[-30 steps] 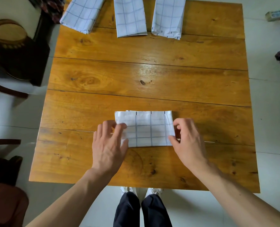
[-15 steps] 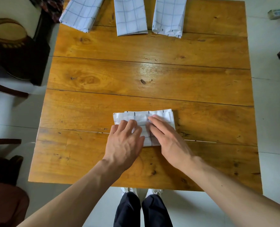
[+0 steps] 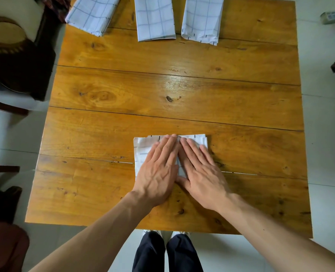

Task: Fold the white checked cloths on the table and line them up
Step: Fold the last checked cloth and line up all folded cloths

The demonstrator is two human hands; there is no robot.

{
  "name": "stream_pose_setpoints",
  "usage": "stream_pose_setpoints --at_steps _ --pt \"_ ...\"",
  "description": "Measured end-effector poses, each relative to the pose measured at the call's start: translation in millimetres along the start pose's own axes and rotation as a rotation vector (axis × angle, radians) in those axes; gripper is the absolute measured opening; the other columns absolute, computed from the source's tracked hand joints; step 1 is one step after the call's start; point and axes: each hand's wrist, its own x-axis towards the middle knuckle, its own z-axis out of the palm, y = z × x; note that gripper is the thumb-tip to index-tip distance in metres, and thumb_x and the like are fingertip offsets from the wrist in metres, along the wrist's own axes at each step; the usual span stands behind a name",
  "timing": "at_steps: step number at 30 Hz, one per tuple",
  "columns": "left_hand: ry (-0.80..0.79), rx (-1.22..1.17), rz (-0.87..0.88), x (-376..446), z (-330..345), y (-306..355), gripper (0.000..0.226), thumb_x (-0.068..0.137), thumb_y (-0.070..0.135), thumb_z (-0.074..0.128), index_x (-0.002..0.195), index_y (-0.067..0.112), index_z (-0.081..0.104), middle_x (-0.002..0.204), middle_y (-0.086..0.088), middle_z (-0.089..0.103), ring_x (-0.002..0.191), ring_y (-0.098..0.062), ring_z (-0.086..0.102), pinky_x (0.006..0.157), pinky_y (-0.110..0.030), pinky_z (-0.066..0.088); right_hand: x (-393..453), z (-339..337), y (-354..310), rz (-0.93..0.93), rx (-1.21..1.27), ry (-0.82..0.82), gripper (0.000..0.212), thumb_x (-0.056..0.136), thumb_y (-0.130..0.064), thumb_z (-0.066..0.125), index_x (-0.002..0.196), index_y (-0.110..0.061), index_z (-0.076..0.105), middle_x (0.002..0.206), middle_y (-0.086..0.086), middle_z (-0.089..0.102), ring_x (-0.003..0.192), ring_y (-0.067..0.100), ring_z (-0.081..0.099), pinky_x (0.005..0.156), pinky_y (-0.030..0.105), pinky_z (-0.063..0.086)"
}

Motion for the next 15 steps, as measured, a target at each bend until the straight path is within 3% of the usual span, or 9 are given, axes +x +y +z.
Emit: stream_pose_setpoints --at_steps 5,9,15 --pt "-0.08 0.087 -0.022 -5 5 -9 0.067 0.107 0.049 0.008 0.16 0.009 0.009 0.169 -0.009 0.002 0.156 -0.023 0.0 0.125 -0.045 0.01 -1 -3 5 0.023 0.009 0.001 0.073 0.102 -0.057 0.014 0.158 -0.012 0.0 0.167 0.005 -0.006 0.153 0.018 -0.008 0.123 0.046 0.009" --pt "-0.098 0.082 -0.035 -8 4 -14 0.073 0.105 0.057 0.012 0.161 0.011 0.003 0.169 -0.008 -0.004 0.156 -0.021 -0.005 0.126 -0.047 0.012 -3 -7 13 0.103 0.029 0.004 0.071 0.102 -0.053 0.012 0.158 -0.014 -0.004 0.167 0.004 -0.01 0.153 0.018 -0.009 0.123 0.049 0.007" --pt "-0.13 0.104 -0.037 -19 -7 -33 0.093 0.097 0.075 0.015 0.16 0.009 0.003 0.169 -0.007 -0.003 0.156 -0.022 -0.004 0.126 -0.045 0.008 -7 -10 36 0.083 -0.017 -0.059 0.086 0.096 -0.069 0.012 0.157 -0.013 -0.01 0.166 0.004 -0.013 0.153 0.019 -0.012 0.123 0.048 0.005"
